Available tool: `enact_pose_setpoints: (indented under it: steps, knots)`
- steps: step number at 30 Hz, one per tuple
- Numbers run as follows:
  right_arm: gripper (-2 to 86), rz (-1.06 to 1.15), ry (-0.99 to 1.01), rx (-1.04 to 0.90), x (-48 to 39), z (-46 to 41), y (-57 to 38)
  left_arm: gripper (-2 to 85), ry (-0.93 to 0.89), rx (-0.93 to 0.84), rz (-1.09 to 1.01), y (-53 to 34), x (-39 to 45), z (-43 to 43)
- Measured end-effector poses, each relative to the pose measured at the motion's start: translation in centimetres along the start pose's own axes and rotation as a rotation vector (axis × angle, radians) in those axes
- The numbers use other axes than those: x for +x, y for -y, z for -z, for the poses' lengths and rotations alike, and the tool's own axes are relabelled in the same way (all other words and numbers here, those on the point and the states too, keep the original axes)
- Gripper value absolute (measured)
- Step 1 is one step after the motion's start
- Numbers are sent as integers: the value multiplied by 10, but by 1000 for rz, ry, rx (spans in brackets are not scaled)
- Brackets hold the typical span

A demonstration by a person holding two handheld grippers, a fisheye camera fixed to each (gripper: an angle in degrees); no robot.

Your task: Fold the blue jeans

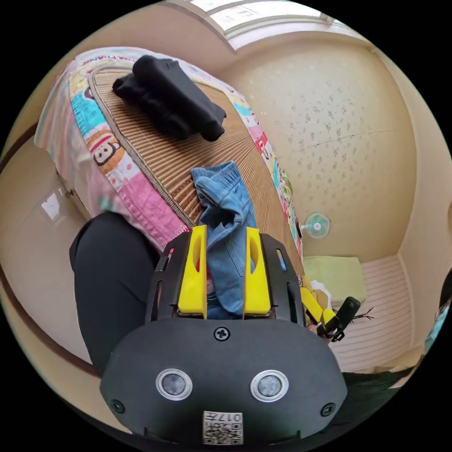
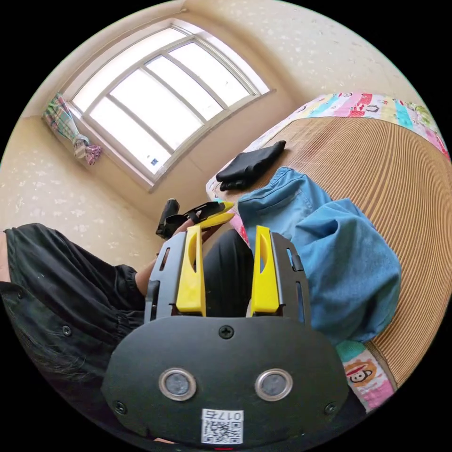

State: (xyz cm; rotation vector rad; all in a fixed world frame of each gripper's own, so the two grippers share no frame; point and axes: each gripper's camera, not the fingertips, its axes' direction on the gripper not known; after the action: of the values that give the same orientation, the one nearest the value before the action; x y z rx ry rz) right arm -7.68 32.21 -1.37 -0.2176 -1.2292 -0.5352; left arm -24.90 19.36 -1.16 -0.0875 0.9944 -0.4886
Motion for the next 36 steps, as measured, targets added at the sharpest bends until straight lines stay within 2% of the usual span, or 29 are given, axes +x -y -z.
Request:
enact_pose_setpoints:
  steps: [2,5,11,13,14,17,19,20,21,23,26,28,29,32,33,34,36]
  knots:
    - [154,32,-49,-38,-6,-23,-1,103,-13,15,-15,7,1,-9]
    - [159,85,-139,-91,-18,-60,-1,13,-146,-12,-70,15,20,-18]
    - [162,154,-363,-23,-55,-106,16,6,-322,-183,-511,-16,139,-9]
    - [55,151,-493,58,-60,-101,27,37,-348,-180,-617,-34,154,17]
    - [52,164,-494,82,-62,-96,29,49,-349,-165,-628,-39,153,25]
    - [41,208,-495,154,-81,-60,39,78,-243,-40,-607,-68,122,62]
    - [39,262,-486,232,-111,-28,40,132,0,52,-502,-102,88,72]
    - [39,277,-478,250,-119,-19,41,154,52,61,-469,-111,80,72]
    - [38,296,-469,282,-136,-3,41,198,95,69,-431,-127,65,72]
    - [38,343,-426,320,-163,23,40,210,54,60,-418,-146,49,67]
    - [37,443,-346,387,-213,66,33,230,-72,1,-397,-146,34,51]
    - [36,526,-330,459,-256,105,19,239,-347,2,-472,-135,42,48]
    - [36,546,-323,477,-266,116,15,229,-416,-5,-508,-131,49,48]
    - [35,637,-329,547,-312,162,-4,158,-690,-75,-715,-127,114,47]
    - [35,651,-364,580,-327,178,-10,83,-814,-95,-812,-132,146,53]
    - [35,650,-403,619,-340,195,-16,43,-880,-84,-873,-138,176,66]
    - [34,639,-437,683,-356,225,-28,36,-917,19,-902,-139,206,101]
